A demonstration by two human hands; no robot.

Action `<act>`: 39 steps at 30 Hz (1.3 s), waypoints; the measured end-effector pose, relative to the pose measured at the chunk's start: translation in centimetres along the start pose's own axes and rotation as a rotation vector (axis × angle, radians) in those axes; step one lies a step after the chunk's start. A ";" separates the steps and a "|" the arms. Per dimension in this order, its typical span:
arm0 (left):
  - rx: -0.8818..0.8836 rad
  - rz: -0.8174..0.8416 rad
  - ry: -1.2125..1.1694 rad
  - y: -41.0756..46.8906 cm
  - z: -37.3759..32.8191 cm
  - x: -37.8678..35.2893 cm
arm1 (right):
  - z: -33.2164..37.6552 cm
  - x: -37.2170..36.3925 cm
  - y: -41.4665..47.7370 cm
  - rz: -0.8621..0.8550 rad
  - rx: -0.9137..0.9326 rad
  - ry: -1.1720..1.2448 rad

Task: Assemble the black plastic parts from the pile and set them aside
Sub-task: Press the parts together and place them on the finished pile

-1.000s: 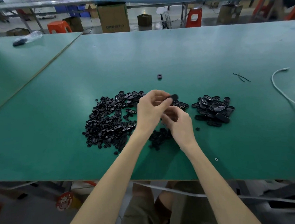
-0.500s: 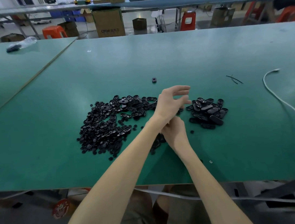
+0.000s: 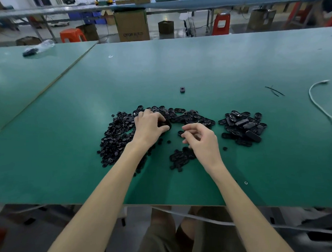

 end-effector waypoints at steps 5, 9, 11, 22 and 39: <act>-0.044 -0.056 -0.017 -0.7 0.5 0.5 | -0.1 -0.1 0.0 0.004 -0.001 -0.010; -0.031 -0.083 -0.084 -1.1 0.4 0.8 | -0.2 -0.2 0.1 0.007 -0.007 0.001; -0.020 -0.142 -0.230 -1.3 0.0 1.8 | -0.2 -0.1 0.1 -0.002 -0.005 0.020; -0.239 0.038 -0.562 -3.0 -5.9 2.4 | 0.0 0.2 0.1 -0.021 0.011 0.065; -0.108 0.214 -0.102 -2.6 0.9 0.6 | -0.3 0.1 0.2 -0.036 -0.026 0.099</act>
Point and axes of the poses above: each hand's wrist, its own y-axis towards the middle knuckle, its own x-axis out of the back of the hand, z = x × y, the point moved 10 cm from there along y, towards the middle knuckle, and after that the axes turned 14 degrees about -z, right-handed, at the moved point
